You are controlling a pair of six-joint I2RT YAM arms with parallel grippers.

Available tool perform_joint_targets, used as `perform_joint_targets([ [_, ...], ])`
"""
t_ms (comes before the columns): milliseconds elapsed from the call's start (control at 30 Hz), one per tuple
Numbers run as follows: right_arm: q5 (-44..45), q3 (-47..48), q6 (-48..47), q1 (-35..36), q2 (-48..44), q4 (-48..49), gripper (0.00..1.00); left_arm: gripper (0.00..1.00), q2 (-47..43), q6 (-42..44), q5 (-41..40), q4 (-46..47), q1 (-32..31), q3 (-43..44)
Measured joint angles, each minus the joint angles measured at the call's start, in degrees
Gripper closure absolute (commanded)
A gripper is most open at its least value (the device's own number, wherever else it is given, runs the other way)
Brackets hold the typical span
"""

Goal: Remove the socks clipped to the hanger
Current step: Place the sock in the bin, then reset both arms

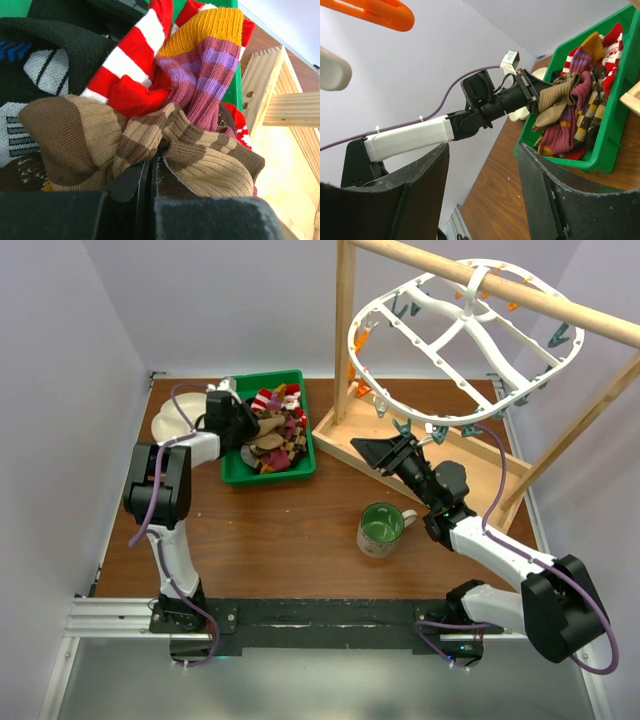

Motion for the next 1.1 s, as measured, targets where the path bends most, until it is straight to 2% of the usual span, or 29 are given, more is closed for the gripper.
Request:
perform_joint_targets([
  [100, 0.0, 0.0, -0.2, 0.0, 0.0, 0.0, 0.39, 0.94, -0.4, 0.0, -0.5, -0.6, 0.0, 0.0],
  [133, 0.0, 0.0, -0.2, 0.0, 0.0, 0.0, 0.39, 0.87, -0.6, 0.0, -0.7, -0.8, 0.0, 0.0],
  [300, 0.0, 0.0, -0.7, 0.0, 0.0, -0.2, 0.40, 0.69, -2.8, 0.5, -2.5, -3.1, -0.1, 0.0],
  [433, 0.0, 0.0, -1.1, 0.0, -0.8, -1.5, 0.40, 0.48, -5.7, 1.6, -3.7, -5.5, -0.1, -0.1],
  [533, 0.0, 0.0, -1.5, 0.0, -1.3, -2.2, 0.40, 0.39, -7.9, 2.4, -4.4, -6.9, -0.1, -0.1],
  [567, 0.0, 0.0, -1.6, 0.0, -1.5, -2.7, 0.39, 0.33, -8.6, 2.6, -4.7, -7.5, -0.1, -0.1],
  [600, 0.0, 0.0, -1.9, 0.0, -1.7, -3.1, 0.39, 0.19, -9.4, 2.9, -5.0, -8.2, -0.1, 0.0],
  [667, 0.1, 0.0, -2.3, 0.0, -2.1, -3.9, 0.37, 0.15, -10.8, 3.5, -5.6, -9.3, -0.1, 0.0],
  [700, 0.1, 0.0, -2.4, 0.0, -2.3, -4.3, 0.35, 0.09, -11.5, 3.7, -6.0, -9.9, -0.1, 0.2],
  [967, 0.3, 0.0, -4.0, 0.0, -4.9, -7.3, 0.16, 0.02, -18.9, 5.2, -9.0, -14.7, -1.0, 1.2],
  [1100, 0.3, 0.2, -4.8, 0.0, -5.5, -9.5, 0.08, 0.00, -25.1, 5.6, -9.9, -16.1, -4.3, 0.6],
])
